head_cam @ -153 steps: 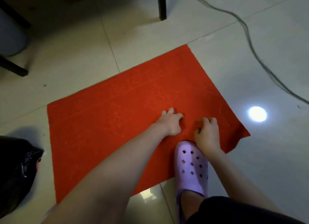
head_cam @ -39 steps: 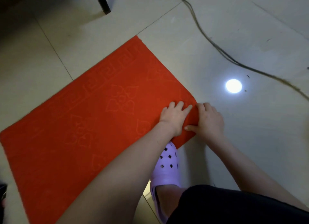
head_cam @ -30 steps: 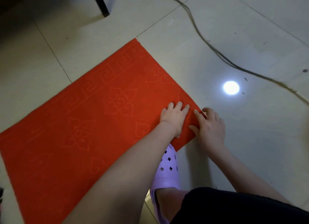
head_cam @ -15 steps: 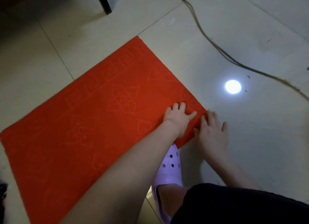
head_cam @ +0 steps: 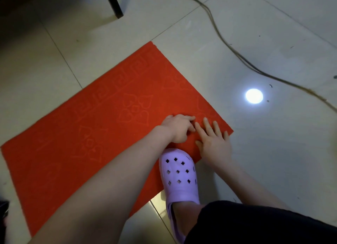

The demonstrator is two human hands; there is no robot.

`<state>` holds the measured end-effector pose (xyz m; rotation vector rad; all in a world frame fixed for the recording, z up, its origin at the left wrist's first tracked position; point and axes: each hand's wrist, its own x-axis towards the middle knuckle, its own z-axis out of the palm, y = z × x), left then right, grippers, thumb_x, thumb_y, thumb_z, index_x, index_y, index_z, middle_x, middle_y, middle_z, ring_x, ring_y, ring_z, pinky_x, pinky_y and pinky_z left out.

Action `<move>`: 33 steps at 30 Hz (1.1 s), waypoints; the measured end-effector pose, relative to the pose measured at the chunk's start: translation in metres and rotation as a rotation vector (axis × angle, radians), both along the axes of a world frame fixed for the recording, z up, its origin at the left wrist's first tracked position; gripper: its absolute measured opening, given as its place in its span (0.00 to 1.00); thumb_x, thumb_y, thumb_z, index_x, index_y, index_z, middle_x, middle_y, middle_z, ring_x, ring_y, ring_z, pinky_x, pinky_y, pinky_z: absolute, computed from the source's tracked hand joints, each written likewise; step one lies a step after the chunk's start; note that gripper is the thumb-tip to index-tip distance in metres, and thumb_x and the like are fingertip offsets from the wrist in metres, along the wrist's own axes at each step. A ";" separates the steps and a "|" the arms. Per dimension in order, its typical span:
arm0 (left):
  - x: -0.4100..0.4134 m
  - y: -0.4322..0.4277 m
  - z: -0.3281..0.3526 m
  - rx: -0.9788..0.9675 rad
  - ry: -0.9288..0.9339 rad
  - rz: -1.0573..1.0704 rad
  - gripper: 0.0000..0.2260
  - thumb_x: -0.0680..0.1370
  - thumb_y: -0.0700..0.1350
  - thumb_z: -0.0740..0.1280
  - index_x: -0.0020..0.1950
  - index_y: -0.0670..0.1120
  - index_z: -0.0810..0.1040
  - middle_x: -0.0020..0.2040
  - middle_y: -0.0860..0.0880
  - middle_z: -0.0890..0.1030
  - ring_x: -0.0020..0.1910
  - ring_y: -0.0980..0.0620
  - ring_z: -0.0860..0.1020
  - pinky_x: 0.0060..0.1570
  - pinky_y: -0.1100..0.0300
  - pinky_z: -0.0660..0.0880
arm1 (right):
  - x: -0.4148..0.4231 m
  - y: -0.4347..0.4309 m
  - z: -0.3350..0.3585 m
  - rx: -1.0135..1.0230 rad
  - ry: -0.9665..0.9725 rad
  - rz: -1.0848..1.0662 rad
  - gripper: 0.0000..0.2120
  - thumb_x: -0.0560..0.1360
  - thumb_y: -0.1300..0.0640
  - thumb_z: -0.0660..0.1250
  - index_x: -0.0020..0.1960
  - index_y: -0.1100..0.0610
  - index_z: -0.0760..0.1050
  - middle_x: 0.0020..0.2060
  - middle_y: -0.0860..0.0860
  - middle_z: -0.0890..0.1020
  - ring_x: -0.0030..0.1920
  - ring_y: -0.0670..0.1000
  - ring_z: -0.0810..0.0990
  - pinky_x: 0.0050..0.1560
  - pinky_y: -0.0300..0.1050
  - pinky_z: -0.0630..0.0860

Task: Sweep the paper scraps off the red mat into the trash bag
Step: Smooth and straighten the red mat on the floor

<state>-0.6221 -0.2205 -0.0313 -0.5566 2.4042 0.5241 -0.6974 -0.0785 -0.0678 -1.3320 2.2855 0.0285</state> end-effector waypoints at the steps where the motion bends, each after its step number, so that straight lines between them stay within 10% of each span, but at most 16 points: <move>1: 0.007 -0.005 0.001 -0.022 0.012 0.077 0.20 0.76 0.42 0.61 0.66 0.57 0.75 0.78 0.55 0.58 0.74 0.49 0.60 0.70 0.46 0.61 | -0.002 0.003 -0.002 0.011 0.007 -0.030 0.30 0.79 0.45 0.56 0.77 0.44 0.48 0.78 0.50 0.49 0.77 0.56 0.48 0.72 0.61 0.52; 9: 0.100 -0.023 -0.001 -0.086 -0.054 0.564 0.23 0.75 0.39 0.60 0.67 0.57 0.75 0.77 0.52 0.61 0.72 0.45 0.65 0.67 0.50 0.66 | 0.000 0.011 0.007 0.158 0.129 -0.251 0.39 0.77 0.43 0.60 0.75 0.66 0.49 0.76 0.63 0.53 0.76 0.60 0.54 0.73 0.56 0.53; 17: 0.192 -0.003 -0.001 -0.094 -0.136 0.823 0.26 0.74 0.43 0.63 0.73 0.53 0.68 0.70 0.43 0.67 0.67 0.40 0.70 0.66 0.49 0.69 | 0.076 -0.094 0.038 -0.205 -0.232 0.352 0.24 0.76 0.58 0.61 0.72 0.55 0.66 0.72 0.58 0.65 0.71 0.58 0.66 0.70 0.49 0.62; 21: 0.251 0.022 0.004 -0.087 -0.304 1.043 0.45 0.70 0.53 0.74 0.78 0.55 0.49 0.74 0.41 0.55 0.70 0.36 0.63 0.67 0.46 0.67 | 0.129 -0.111 0.029 0.037 -0.165 0.578 0.38 0.73 0.45 0.68 0.76 0.47 0.52 0.77 0.54 0.48 0.76 0.61 0.49 0.71 0.66 0.57; 26: 0.280 0.045 -0.008 -0.068 -0.212 1.146 0.54 0.65 0.50 0.79 0.78 0.60 0.43 0.77 0.42 0.43 0.76 0.36 0.47 0.71 0.44 0.61 | 0.147 -0.110 0.014 0.221 -0.113 0.532 0.52 0.63 0.44 0.77 0.75 0.41 0.47 0.76 0.49 0.41 0.76 0.61 0.38 0.64 0.75 0.57; 33: 0.285 0.043 -0.013 -0.116 -0.182 1.138 0.52 0.62 0.53 0.80 0.77 0.61 0.49 0.73 0.44 0.54 0.73 0.38 0.57 0.65 0.45 0.70 | 0.126 -0.142 0.018 0.132 -0.087 0.360 0.47 0.61 0.49 0.80 0.73 0.47 0.57 0.71 0.50 0.58 0.74 0.59 0.54 0.61 0.65 0.71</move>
